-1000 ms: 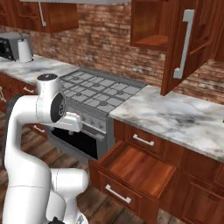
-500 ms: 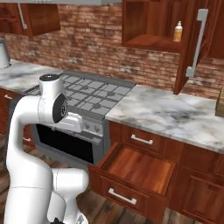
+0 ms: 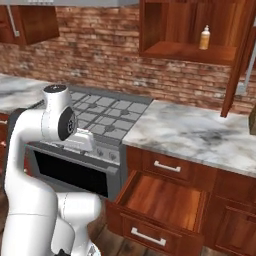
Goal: Locate and retrieve the soap dispenser and soap dispenser from the cabinet. Place them next to the sink.
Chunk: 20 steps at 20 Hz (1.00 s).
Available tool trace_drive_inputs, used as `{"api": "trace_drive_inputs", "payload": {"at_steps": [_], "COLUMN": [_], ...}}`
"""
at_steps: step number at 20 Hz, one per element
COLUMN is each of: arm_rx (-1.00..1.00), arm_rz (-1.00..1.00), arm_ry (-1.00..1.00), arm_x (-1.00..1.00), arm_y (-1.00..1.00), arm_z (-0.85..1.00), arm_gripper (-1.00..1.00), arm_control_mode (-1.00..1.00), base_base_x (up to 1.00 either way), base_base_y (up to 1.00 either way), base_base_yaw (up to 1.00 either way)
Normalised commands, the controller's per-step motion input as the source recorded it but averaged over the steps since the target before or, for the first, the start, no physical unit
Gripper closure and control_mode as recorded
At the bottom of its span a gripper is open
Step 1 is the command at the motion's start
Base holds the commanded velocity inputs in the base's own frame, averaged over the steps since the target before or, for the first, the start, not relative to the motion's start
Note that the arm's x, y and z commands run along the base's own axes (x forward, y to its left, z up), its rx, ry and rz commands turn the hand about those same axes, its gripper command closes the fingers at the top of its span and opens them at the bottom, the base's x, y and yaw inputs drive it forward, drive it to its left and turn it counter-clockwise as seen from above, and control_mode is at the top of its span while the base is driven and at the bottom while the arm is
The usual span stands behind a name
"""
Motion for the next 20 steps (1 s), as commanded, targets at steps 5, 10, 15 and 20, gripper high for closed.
{"api": "trace_drive_inputs", "payload": {"at_steps": [5,10,15,20], "arm_rx": [0.0,0.0,0.0,0.0], "arm_rz": [0.0,0.0,0.0,0.0], "arm_ry": [0.0,0.0,0.0,0.0], "arm_x": [0.0,0.0,0.0,0.0], "arm_y": [0.0,0.0,0.0,0.0], "arm_z": [0.0,0.0,0.0,0.0], "arm_gripper": [-1.0,-1.0,-1.0,-1.0], "arm_control_mode": [1.0,1.0,1.0,1.0], "base_base_x": [0.54,0.54,0.47,0.41], "base_base_y": [-0.17,0.03,-0.04,-0.15], "base_base_yaw": [-0.18,-0.13,-0.08,-0.06]}}
